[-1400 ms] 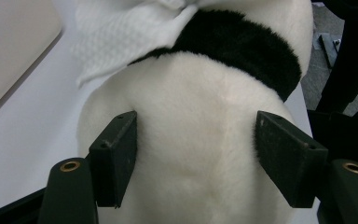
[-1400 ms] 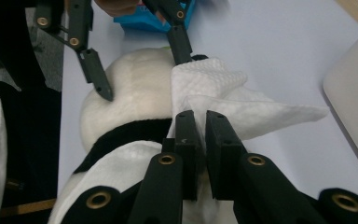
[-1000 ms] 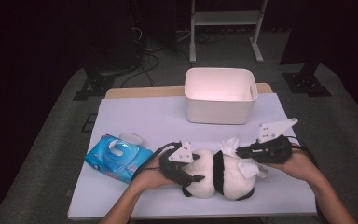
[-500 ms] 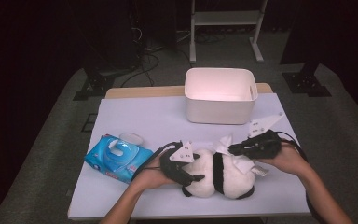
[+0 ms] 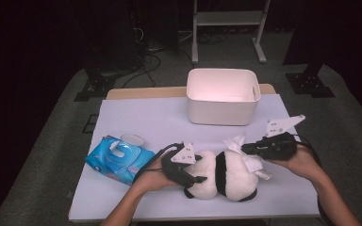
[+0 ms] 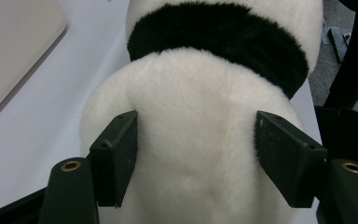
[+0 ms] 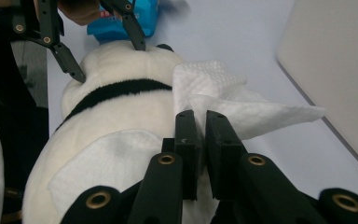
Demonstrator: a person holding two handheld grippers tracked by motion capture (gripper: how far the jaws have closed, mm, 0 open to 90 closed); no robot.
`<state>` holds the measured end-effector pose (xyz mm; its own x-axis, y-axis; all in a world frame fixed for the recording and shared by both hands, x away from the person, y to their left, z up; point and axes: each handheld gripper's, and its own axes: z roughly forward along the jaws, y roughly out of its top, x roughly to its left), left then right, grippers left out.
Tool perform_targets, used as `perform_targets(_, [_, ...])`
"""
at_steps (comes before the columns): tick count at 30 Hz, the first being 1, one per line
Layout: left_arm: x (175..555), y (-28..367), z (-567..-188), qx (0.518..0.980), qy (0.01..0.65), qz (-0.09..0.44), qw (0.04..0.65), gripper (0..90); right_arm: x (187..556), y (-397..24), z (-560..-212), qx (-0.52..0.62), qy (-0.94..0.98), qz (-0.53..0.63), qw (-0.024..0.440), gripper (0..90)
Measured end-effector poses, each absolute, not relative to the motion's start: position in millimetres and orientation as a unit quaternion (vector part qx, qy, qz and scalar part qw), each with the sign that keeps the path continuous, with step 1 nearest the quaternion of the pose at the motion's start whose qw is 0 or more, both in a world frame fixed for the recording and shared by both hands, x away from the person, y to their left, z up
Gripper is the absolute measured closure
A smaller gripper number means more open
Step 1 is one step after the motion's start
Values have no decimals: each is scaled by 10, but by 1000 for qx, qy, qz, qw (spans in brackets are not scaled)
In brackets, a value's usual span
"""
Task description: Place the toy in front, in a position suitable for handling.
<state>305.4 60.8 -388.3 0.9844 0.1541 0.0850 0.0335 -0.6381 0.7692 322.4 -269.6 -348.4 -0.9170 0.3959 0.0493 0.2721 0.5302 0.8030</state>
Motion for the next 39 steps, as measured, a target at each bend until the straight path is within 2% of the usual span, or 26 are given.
perform_targets(10, [3073, 599, -3889, 902, 56, 76, 420, 312, 2929, -3058, -3692, 220, 846, 482, 58, 831])
perform_targets(21, [3109, 566, -3883, 902, 77, 80, 418, 304, 2760, -2825, -3598, 162, 853, 495, 43, 831])
perform_targets(23, [3108, 566, -3883, 901, 79, 81, 419, 304, 2737, -2800, -3593, 160, 856, 489, 52, 831])
perform_targets(32, [3100, 678, -3738, 898, 66, 89, 425, 285, 2934, -2804, -3634, 190, 860, 465, 90, 833])
perform_targets(35, [3122, 658, -3780, 899, 69, 84, 425, 282, 3096, -2839, -3654, 204, 854, 473, 75, 834])
perform_targets(39, [3156, 624, -3830, 898, 81, 79, 425, 301, 3179, -2796, -3625, 201, 856, 469, 82, 833])
